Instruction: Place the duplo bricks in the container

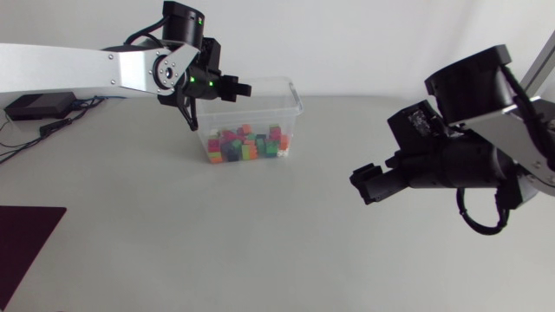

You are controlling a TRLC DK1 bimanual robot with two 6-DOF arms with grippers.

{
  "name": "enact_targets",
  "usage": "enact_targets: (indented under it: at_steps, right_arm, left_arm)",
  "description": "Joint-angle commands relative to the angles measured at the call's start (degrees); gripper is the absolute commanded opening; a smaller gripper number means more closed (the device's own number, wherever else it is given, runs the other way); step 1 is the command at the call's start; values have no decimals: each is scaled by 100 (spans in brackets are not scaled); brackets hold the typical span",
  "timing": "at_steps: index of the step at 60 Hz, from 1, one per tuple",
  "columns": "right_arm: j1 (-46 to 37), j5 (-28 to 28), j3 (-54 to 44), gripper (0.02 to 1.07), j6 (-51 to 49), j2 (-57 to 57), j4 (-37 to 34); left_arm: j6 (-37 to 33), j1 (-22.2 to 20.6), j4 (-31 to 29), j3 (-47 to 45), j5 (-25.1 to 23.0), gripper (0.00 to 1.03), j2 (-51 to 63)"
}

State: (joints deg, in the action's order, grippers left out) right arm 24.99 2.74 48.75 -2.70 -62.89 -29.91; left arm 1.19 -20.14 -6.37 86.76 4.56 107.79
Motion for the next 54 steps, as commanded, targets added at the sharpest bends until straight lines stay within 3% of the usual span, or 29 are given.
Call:
enact_targets:
  at_steps: [1,7,19,32,37,54]
  right_arm:
    - [-38,68,-138,103,-143,234,-41]
    - [-74,112,-164,103,-205,471,-103]
    - [-188,148,-243,103,-354,858,-147]
    - [-267,156,-235,103,-442,1121,-226]
    - [-276,165,-199,103,-495,1200,-278]
    - [-478,385,-375,103,-714,1754,-41]
  left_arm:
    - [-102,19,154,227,-34,13,199]
    - [-119,-16,294,289,45,14,295]
    - [-137,-34,347,623,168,33,568]
    - [-154,-51,286,1071,414,74,937]
    - [-154,-86,286,1106,476,98,999]
    - [-321,-192,321,385,511,99,-3]
